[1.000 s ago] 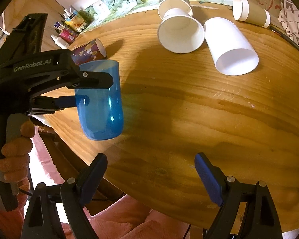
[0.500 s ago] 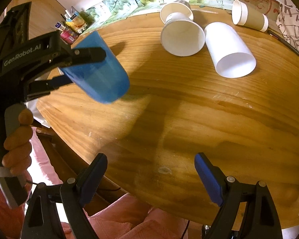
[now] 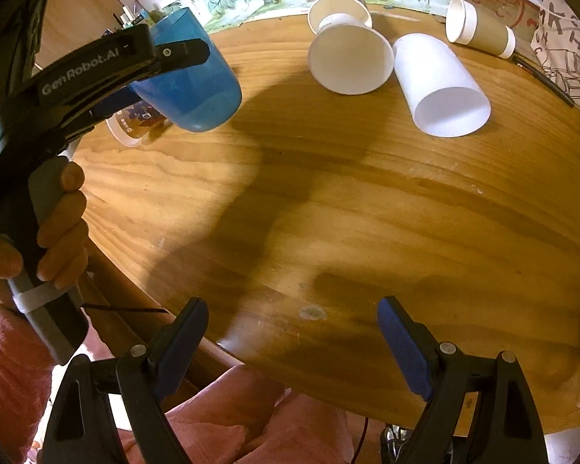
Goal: Flip cup upright
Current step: 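Rotate the blue cup with the left gripper until its opening faces up, then lower the upright blue cup onto the desk and open the left gripper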
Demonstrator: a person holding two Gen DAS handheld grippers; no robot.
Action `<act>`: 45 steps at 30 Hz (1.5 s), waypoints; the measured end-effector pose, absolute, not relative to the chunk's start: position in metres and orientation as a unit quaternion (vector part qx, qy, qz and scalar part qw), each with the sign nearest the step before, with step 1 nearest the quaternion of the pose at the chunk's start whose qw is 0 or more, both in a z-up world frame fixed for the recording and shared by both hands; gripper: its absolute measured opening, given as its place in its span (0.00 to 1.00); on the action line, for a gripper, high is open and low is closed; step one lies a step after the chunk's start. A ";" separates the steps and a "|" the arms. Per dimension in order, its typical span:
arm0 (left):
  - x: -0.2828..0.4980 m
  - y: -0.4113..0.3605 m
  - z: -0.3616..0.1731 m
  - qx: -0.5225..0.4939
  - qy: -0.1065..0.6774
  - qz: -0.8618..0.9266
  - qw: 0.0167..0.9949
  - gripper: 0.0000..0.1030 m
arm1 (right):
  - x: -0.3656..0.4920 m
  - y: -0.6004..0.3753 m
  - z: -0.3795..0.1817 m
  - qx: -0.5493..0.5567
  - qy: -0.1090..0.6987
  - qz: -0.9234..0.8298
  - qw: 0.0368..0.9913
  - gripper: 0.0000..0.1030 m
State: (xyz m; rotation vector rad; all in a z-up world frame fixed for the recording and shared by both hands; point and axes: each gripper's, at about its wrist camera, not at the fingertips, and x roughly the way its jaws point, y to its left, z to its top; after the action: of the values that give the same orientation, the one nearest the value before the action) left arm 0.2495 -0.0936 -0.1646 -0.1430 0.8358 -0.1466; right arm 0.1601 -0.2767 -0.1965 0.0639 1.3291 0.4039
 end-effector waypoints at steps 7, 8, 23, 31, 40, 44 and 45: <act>0.234 -0.103 -0.177 -0.035 0.373 -0.070 0.925 0.75 | 0.160 -0.271 -0.206 0.027 0.618 0.176 0.766 0.87; 0.233 -0.105 -0.179 -0.032 0.372 -0.071 0.925 0.75 | 0.159 -0.271 -0.207 0.027 0.619 0.175 0.765 0.87; 0.209 -0.121 -0.195 0.040 0.334 -0.056 0.940 0.75 | 0.160 -0.263 -0.215 0.028 0.627 0.165 0.761 0.87; 0.203 -0.127 -0.195 0.059 0.331 -0.055 0.940 0.75 | 0.158 -0.265 -0.214 0.032 0.626 0.164 0.762 0.87; 0.195 -0.129 -0.197 0.067 0.330 -0.052 0.940 0.75 | 0.156 -0.265 -0.214 0.032 0.625 0.164 0.762 0.87; 0.190 -0.131 -0.197 0.072 0.329 -0.050 0.940 0.75 | 0.155 -0.264 -0.214 0.031 0.625 0.165 0.762 0.87; 0.189 -0.131 -0.197 0.074 0.329 -0.050 0.940 0.75 | 0.155 -0.264 -0.214 0.031 0.625 0.165 0.763 0.87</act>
State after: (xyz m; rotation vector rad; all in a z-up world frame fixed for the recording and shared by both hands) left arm 0.1887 -0.1311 -0.1974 0.1506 0.6712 -0.1016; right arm 0.1546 -0.2641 -0.2136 0.0676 1.3587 0.3584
